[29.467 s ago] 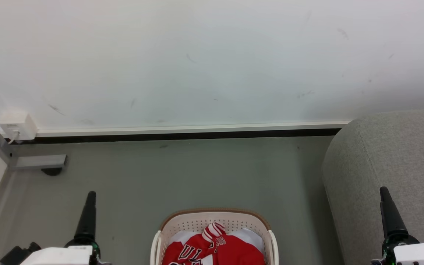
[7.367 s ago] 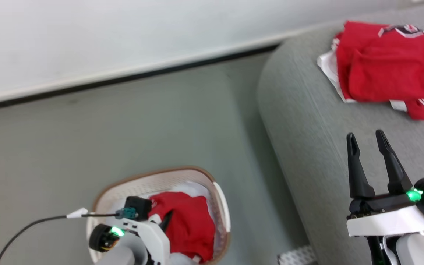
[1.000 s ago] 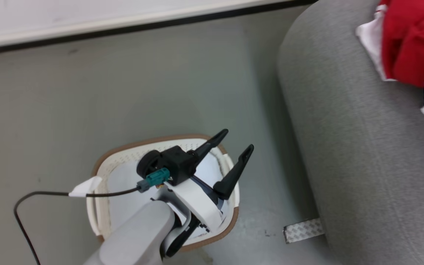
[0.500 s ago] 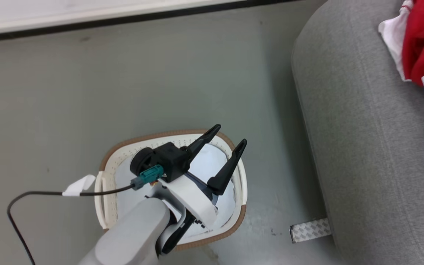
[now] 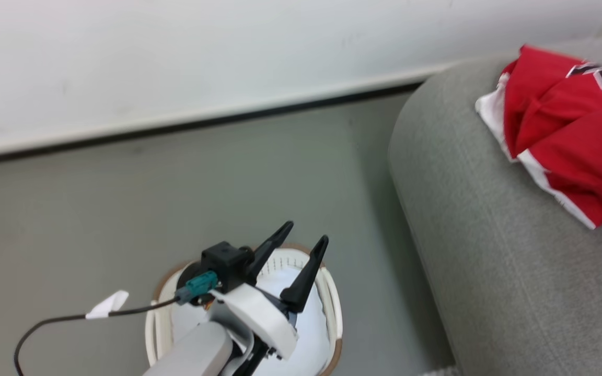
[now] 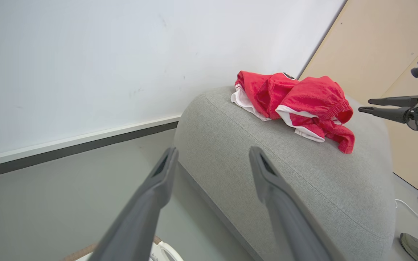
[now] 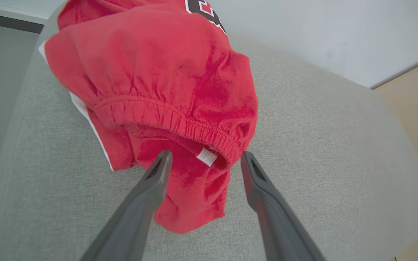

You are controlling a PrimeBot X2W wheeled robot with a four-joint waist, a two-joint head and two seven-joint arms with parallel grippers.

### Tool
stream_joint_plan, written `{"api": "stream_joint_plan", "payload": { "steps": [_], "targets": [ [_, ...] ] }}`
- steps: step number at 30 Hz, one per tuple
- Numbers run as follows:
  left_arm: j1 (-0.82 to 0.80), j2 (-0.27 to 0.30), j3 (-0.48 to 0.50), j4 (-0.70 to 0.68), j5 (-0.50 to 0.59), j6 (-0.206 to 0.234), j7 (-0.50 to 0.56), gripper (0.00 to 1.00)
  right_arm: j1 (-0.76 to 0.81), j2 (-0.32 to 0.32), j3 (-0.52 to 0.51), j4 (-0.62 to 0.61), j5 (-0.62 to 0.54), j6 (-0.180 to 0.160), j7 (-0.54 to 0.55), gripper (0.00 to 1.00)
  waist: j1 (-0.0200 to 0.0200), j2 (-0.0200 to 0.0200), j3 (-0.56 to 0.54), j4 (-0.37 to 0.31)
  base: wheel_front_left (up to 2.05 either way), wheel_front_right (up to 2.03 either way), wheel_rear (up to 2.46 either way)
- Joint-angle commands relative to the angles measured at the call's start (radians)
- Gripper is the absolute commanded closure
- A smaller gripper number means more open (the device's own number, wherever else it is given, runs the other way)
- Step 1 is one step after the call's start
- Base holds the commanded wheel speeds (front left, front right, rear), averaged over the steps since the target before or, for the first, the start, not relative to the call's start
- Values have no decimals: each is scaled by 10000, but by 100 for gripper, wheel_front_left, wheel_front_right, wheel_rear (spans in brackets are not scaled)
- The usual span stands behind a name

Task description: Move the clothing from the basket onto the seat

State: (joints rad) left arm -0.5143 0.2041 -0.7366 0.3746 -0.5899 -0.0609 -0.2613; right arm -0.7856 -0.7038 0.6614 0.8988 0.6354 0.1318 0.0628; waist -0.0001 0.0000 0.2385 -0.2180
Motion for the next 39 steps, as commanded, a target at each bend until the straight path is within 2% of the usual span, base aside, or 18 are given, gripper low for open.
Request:
{"api": "stream_joint_plan", "payload": {
  "steps": [1,5,9,14,19,22,26,28,34,38,39],
  "targets": [
    [210,24,70,2,-109,34,-23,0,246,-209,133,-121,240,-23,56,0,1,0,-730,-25,0,0,0],
    [555,124,377,-61,-153,168,-31,0,465,-738,595,-879,722,-23,-230,0,1,0,-1365,147,0,0,0],
    [765,279,889,-282,-124,334,-36,0,567,-905,591,-1576,1055,-23,-745,0,1,0,-1750,417,0,0,0],
    [1092,550,1716,-568,-62,607,-37,0,790,-737,136,-2384,1378,-23,-1449,0,1,0,-2082,786,0,0,0],
    [1568,692,2562,-784,-5,822,-33,0,1477,-205,-618,-3053,1594,-23,-2189,0,1,0,-2388,1187,0,0,0],
    [1892,675,3036,-905,171,865,-32,0,2146,324,-1265,-3469,1833,-23,-2594,0,1,0,-2476,1402,0,0,0],
    [2392,511,3774,-1050,481,837,-32,0,3172,1084,-2211,-4090,1498,-23,-3033,0,1,0,-2527,1594,0,0,0],
    [2671,398,4227,-1179,729,882,-33,0,3754,1553,-2793,-4383,1094,-23,-3159,0,1,0,-2527,1650,0,0,0],
    [3616,-290,5708,-1699,1433,589,-33,0,5497,3377,-4603,-5784,-382,-23,-3280,0,1,0,-2473,1731,0,0,0],
    [4107,-632,6352,-1854,2227,309,-33,0,6503,4507,-5352,-6897,-1617,-23,-3278,0,1,0,-2413,1699,0,0,0],
    [4107,-632,6352,-1854,2227,309,-33,0,6503,4507,-5352,-6897,-1617,-23,-3278,0,1,0,-2413,1699,0,0,0]
  ]
}}
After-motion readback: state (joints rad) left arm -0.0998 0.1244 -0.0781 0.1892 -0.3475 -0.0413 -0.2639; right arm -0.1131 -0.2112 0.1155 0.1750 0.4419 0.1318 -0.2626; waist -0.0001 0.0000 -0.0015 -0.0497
